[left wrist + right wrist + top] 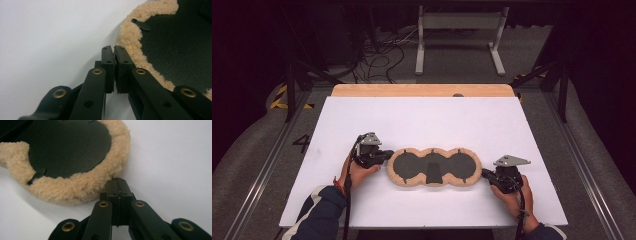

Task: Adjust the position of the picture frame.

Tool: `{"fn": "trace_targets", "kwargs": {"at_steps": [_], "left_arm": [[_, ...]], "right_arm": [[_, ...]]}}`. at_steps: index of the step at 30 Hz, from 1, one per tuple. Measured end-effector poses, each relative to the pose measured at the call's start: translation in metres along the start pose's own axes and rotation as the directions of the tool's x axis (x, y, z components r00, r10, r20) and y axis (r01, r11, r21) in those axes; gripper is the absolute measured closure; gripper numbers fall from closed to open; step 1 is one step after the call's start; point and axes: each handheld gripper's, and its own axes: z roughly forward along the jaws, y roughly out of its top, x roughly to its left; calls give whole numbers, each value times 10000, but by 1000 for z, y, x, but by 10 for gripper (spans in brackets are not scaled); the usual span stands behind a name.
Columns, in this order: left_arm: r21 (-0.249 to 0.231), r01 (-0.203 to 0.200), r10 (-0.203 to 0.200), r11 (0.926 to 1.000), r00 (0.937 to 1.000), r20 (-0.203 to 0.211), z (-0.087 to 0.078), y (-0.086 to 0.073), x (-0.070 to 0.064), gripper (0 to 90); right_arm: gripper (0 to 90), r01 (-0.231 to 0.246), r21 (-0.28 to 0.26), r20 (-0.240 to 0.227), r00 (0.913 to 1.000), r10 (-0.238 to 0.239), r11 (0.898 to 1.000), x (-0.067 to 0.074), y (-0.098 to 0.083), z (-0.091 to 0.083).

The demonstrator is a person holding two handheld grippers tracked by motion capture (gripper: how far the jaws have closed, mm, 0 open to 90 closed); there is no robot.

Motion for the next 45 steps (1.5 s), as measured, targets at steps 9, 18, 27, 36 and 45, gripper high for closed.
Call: {"fn": "trace_targets", "kwargs": {"at_steps": [9, 18, 27, 36, 45], "left_arm": [[-200, -23, 17, 9998, 9996, -299, -14, -4, 0, 725], [-1033, -528, 433, 9933, 9948, -919, -46, -17, -14, 587], [-1380, -871, 652, 9866, 9856, -1560, -69, -44, -39, 343], [-1079, -435, 212, 9932, 9796, -1998, -83, -75, -53, 190], [-1268, -363, 78, 9913, 9758, -2183, -101, -87, -55, 122]], "right_arm": [[900, 163, -68, -20, 9999, -164, 9998, -2, 0, -2], [855, 163, -480, -200, 9997, -173, 9987, -6, 0, -13], [780, 272, -764, -566, 9979, -316, 9967, -5, 3, -19], [681, 758, -740, -945, 9921, -827, 9944, 6, 5, -20], [598, 1264, -915, -1362, 9810, -1382, 9877, 19, 6, -24]]}}
